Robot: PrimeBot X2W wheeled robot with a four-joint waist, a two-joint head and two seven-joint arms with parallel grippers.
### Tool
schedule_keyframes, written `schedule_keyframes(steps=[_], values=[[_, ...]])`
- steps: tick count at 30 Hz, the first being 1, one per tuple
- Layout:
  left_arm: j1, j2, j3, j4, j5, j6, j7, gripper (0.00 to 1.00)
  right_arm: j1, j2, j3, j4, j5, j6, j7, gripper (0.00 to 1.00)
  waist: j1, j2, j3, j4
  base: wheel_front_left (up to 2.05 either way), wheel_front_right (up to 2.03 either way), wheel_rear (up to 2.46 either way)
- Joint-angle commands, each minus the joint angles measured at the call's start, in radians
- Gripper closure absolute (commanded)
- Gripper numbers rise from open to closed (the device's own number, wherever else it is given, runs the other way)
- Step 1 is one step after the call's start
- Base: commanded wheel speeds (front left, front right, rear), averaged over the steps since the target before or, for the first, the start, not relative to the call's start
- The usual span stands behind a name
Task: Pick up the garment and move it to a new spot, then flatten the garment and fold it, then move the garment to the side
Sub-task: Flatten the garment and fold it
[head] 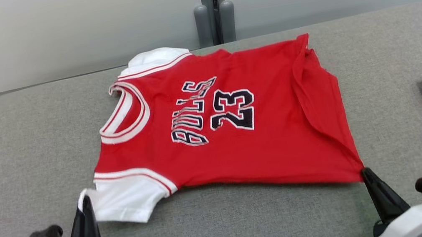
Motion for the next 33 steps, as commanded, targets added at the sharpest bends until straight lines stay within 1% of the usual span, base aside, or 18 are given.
schedule_keyframes(steps=[1, 8, 11, 15, 16, 19, 24, 28, 33], values=[[0.07, 0.009, 0.002, -0.067, 0.002, 0.024, 0.035, 1.0, 0.044, -0.005, -0.014, -0.018, -0.019, 0.0, -0.004, 1.0, 0.0, -0.0001, -0.027, 0.006, 0.0, 0.0, 0.0], [0.358, 0.021, -0.006, -0.437, 0.009, 0.127, 0.221, 1.0, 0.231, 0.01, -0.105, -0.118, -0.091, 0.0, 0.059, 1.0, 0.0, -0.0001, -0.086, 0.022, 0.0, 0.0, 0.0], [0.438, 0.026, -0.014, -0.576, 0.023, 0.169, 0.291, 1.0, 0.311, 0.026, -0.154, -0.176, -0.116, 0.0, 0.107, 1.0, 0.0, -0.0001, -0.11, 0.036, 0.0, 0.0, 0.0], [0.508, 0.036, -0.025, -0.714, 0.035, 0.204, 0.369, 1.0, 0.403, 0.061, -0.208, -0.264, -0.154, 0.0, 0.172, 1.0, 0.0, -0.0001, -0.129, 0.046, 0.0, 0.0, 0.0], [0.508, 0.036, -0.025, -0.714, 0.035, 0.204, 0.369, 1.0, 0.403, 0.061, -0.208, -0.264, -0.154, 0.0, 0.172, 1.0, 0.0, -0.0001, -0.129, 0.046, 0.0, 0.0, 0.0], [0.532, 0.043, -0.03, -0.766, 0.04, 0.217, 0.404, 1.0, 0.446, 0.089, -0.235, -0.317, -0.177, 0.0, 0.217, 1.0, 0.0, -0.0001, -0.138, 0.044, 0.0, 0.0, 0.0], [0.522, 0.051, -0.037, -0.759, 0.035, 0.217, 0.436, 1.0, 0.48, 0.124, -0.268, -0.373, -0.204, 0.0, 0.274, 1.0, 0.0, -0.0001, -0.148, 0.033, 0.0, 0.0, 0.0], [0.473, 0.043, -0.043, -0.715, 0.013, 0.196, 0.429, 1.0, 0.474, 0.137, -0.277, -0.395, -0.209, 0.0, 0.31, 1.0, 0.0, -0.0001, -0.146, 0.024, 0.0, 0.0, 0.0], [0.376, 0.04, -0.05, -0.62, -0.014, 0.155, 0.404, 1.0, 0.427, 0.132, -0.283, -0.394, -0.198, 0.0, 0.347, 1.0, 0.0, -0.0001, -0.137, 0.005, 0.0, 0.0, 0.0]])
